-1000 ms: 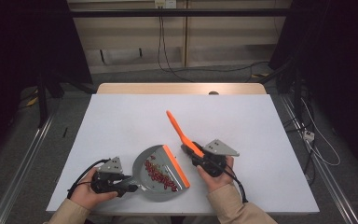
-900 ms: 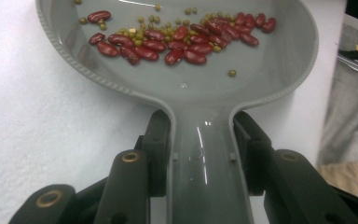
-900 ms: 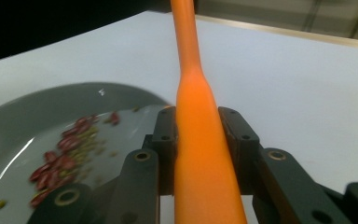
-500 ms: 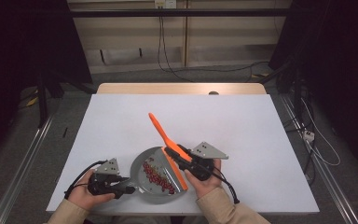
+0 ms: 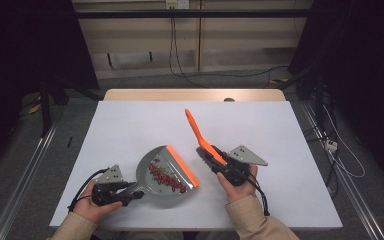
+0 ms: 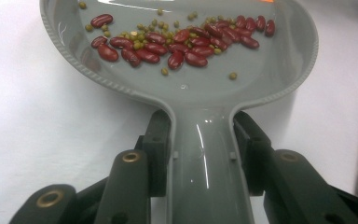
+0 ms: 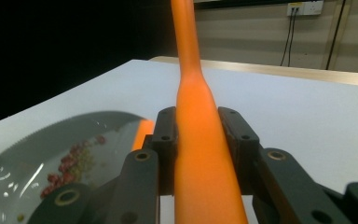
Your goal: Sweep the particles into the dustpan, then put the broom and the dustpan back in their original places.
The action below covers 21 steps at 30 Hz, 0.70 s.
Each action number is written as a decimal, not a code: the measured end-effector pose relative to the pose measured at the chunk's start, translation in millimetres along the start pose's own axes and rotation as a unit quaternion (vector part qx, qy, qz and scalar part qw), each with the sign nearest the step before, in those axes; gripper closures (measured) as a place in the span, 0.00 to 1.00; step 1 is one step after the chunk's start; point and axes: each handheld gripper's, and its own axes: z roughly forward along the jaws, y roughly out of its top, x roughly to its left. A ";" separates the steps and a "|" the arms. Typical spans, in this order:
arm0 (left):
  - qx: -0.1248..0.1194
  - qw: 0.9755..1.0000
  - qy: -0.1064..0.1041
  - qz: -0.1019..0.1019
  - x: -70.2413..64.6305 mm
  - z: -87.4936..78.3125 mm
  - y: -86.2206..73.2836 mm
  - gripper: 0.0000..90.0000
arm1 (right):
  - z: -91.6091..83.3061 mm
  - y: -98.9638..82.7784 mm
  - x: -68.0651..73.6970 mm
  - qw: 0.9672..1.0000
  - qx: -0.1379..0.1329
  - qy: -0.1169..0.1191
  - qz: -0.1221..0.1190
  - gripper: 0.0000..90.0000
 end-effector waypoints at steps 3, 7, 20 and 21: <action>-0.013 1.000 0.017 -0.005 3.9 -3.8 0.2 0.70 | -2.5 0.5 -6.4 1.000 0.000 -0.005 0.004 0.78; -0.024 0.999 0.044 -0.018 8.8 -8.3 -0.3 0.70 | -6.0 -0.3 -14.9 1.000 0.001 -0.014 0.007 0.78; -0.039 0.990 0.119 -0.069 24.4 -13.8 -2.0 0.70 | -22.6 -0.9 -36.4 0.999 0.001 -0.033 0.010 0.78; -0.040 0.989 0.124 -0.071 25.7 -13.8 -2.5 0.70 | -23.8 -1.2 -38.1 0.999 0.000 -0.034 0.013 0.78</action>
